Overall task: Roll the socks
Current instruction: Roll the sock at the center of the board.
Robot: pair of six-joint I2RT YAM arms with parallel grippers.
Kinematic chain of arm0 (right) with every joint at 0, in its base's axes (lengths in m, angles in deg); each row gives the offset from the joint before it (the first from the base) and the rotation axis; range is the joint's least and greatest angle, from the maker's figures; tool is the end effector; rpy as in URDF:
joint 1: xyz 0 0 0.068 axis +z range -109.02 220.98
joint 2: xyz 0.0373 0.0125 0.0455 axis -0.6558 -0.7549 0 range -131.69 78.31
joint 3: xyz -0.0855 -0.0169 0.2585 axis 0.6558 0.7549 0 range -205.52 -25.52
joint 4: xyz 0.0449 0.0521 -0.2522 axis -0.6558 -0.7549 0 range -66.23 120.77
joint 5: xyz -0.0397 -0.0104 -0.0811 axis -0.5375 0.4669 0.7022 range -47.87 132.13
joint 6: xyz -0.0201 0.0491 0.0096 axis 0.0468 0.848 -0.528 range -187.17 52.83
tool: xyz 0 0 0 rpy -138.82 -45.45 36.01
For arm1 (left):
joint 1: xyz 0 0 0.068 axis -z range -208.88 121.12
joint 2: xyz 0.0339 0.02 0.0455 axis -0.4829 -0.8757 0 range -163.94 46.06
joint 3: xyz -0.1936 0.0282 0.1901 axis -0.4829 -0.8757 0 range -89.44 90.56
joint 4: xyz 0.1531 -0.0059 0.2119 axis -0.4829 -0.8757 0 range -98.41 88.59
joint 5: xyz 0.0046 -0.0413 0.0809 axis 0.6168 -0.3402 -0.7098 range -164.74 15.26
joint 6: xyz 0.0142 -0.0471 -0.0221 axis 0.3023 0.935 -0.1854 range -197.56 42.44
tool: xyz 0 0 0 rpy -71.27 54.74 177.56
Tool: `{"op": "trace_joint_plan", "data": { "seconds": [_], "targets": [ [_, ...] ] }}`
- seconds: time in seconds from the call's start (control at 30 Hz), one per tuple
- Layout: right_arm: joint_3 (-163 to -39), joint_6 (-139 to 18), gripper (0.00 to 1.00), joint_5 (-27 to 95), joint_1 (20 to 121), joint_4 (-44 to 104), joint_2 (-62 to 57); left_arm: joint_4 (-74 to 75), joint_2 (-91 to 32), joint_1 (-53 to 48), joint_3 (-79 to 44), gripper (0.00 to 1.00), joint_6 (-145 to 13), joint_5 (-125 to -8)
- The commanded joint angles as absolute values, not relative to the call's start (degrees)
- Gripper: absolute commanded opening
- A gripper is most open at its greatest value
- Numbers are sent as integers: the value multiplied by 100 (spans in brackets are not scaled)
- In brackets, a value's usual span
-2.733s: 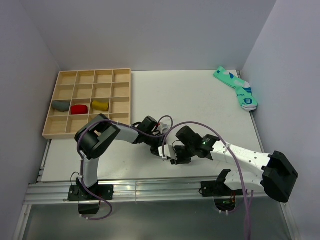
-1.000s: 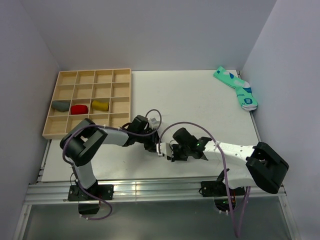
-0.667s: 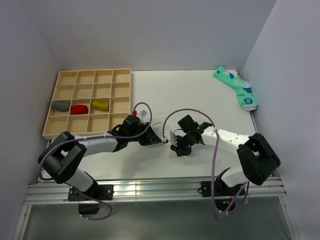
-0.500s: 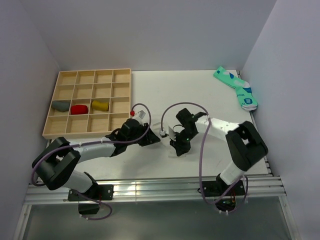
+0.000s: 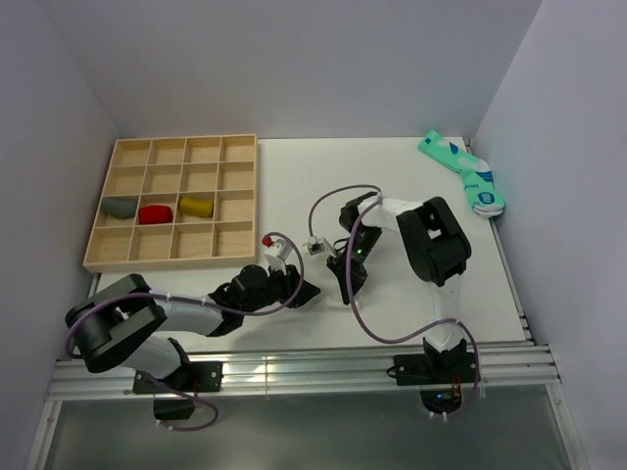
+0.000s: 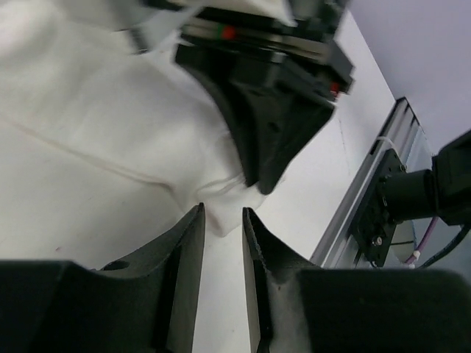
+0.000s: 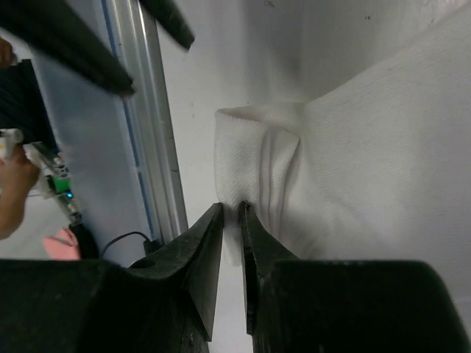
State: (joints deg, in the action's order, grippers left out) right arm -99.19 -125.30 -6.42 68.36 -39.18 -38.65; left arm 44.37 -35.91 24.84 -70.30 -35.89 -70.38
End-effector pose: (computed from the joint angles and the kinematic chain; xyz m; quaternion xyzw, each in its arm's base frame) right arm 0.2724 0.1711 0.1348 0.5453 -0.7118 -0.4370 0.0703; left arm 0.1476 -0.2057 0.1522 0.1068 0.7968 -0.4598 0.3772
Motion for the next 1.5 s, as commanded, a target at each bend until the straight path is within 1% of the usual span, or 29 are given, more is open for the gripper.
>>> {"op": "trace_joint_plan", "data": {
  "seconds": [0.0, 0.4, 0.67, 0.8, 1.13, 1.47],
  "targets": [
    [-10303, -12650, 23, -902, 6831, -4613, -4104, 5607, -3831, 2605, -6862, 32, -4161, -6684],
    [-10629, -12588, 23, -999, 6823, -4841, -4464, 6011, -4973, 2720, -6220, 35, -4425, -5954],
    [-10647, -12509, 22, -1016, 6823, -4789, -4491, 6521, -5615, 2720, -6228, 36, -4215, -5813],
    [-10638, -12421, 22, -999, 6823, -4692, -4500, 6671, -5642, 2720, -6342, 36, -4153, -5812],
    [-10655, -12342, 22, -990, 6823, -4631, -4517, 6328, -5677, 2720, -6342, 36, -4346, -5935],
    [-10655, -12342, 21, -981, 6823, -4639, -4526, 5907, -5651, 2729, -6334, 41, -4609, -6155]
  ]
}}
